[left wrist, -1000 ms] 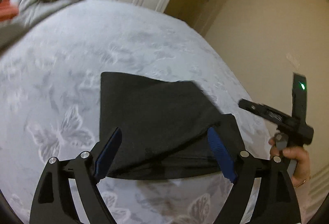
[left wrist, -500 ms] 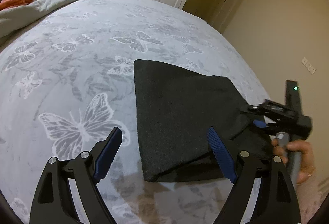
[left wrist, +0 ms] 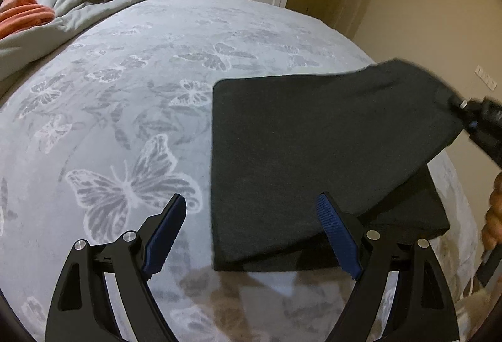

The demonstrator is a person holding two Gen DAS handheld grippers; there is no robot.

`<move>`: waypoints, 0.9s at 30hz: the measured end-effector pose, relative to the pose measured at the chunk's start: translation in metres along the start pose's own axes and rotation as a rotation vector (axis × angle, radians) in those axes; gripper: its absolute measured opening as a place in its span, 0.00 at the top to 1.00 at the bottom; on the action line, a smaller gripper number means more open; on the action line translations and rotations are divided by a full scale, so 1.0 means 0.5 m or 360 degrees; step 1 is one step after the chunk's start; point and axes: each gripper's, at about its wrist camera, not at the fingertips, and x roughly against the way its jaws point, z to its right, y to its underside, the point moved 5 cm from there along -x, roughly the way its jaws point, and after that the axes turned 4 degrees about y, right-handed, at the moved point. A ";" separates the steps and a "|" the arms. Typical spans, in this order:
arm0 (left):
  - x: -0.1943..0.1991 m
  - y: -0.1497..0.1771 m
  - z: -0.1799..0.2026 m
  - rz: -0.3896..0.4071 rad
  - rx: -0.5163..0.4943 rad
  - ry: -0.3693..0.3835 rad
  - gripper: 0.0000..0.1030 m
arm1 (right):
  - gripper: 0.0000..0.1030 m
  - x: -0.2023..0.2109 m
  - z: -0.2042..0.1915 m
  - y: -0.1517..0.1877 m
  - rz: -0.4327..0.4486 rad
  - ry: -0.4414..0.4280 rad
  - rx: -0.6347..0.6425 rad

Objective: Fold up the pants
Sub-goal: 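Grasp the drawstring end of the folded bundle with the right tool and lift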

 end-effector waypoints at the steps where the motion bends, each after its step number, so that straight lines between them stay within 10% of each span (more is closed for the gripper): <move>1: -0.003 0.003 0.003 -0.0006 -0.0010 -0.0007 0.20 | 0.85 -0.019 0.014 0.017 -0.0059 0.0043 -0.0026; 7: -0.014 0.009 0.018 0.0017 -0.0121 -0.0111 0.20 | 0.85 -0.079 0.062 0.059 -0.0212 0.0134 -0.0167; 11: 0.000 0.002 0.015 0.0037 -0.0119 -0.0037 0.17 | 0.85 0.031 0.023 -0.006 0.0011 -0.0076 -0.0186; 14: 0.014 -0.008 0.004 0.0033 -0.0018 0.0088 0.16 | 0.85 0.126 0.024 -0.022 0.0151 0.0030 -0.0087; 19: -0.012 -0.005 -0.014 -0.0057 0.0110 0.0118 0.16 | 0.84 -0.008 0.188 0.159 -0.0450 0.0293 -0.0314; 27: -0.003 0.000 -0.006 -0.0028 0.0092 0.0110 0.16 | 0.55 -0.027 0.210 0.169 -0.0498 0.0238 -0.0476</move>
